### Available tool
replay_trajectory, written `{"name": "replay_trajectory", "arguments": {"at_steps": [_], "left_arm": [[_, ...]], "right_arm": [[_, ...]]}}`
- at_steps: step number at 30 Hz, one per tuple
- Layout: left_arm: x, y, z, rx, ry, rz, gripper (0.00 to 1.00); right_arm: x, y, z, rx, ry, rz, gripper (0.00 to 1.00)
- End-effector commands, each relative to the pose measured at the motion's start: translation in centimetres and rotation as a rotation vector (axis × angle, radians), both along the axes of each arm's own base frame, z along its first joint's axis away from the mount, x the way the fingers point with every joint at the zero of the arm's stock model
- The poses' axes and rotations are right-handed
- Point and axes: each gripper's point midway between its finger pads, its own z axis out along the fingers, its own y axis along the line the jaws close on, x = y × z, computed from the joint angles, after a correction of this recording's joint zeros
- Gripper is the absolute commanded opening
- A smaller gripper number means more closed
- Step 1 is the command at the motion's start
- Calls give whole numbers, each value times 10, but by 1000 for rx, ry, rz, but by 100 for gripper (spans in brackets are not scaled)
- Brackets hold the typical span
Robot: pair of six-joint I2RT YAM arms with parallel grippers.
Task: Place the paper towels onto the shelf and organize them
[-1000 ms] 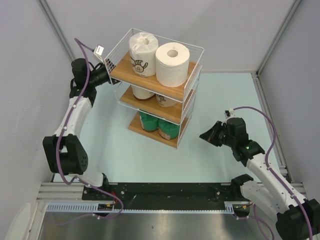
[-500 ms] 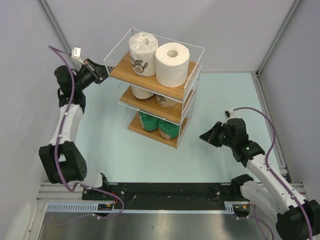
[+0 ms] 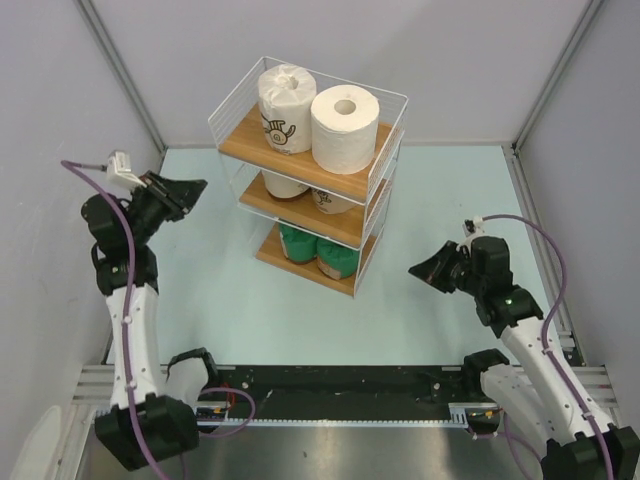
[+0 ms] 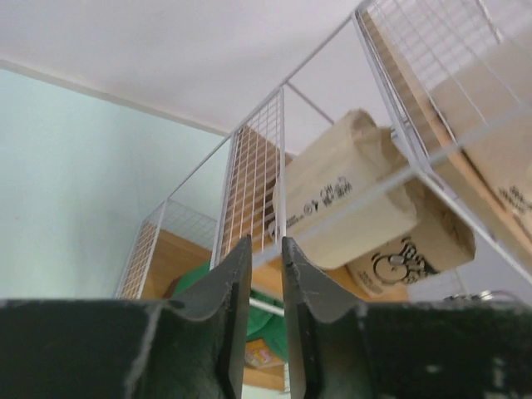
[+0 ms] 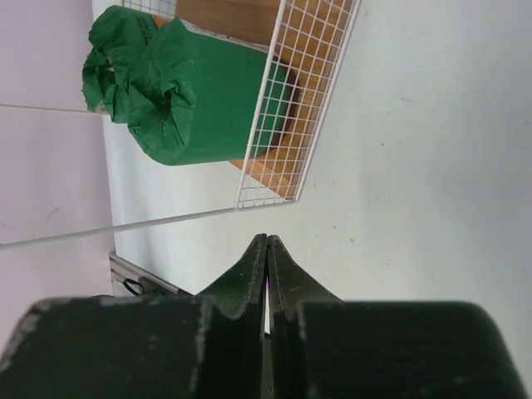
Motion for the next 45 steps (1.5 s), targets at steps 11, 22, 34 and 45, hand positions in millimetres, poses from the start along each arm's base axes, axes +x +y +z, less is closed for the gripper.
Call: {"name": "replay_trajectory", "arguments": {"at_steps": [11, 22, 34, 45], "left_arm": [[-95, -15, -87, 158, 157, 55, 100], [-120, -13, -124, 144, 250, 127, 100], [-126, -20, -123, 158, 231, 88, 100], [-126, -27, -122, 162, 221, 41, 100]], "right_arm": [[3, -46, 57, -251, -135, -31, 58], [-24, -47, 114, -281, -353, 39, 100], [-45, -44, 121, -311, -473, 121, 100], [-40, -46, 113, -322, -452, 107, 100]]}}
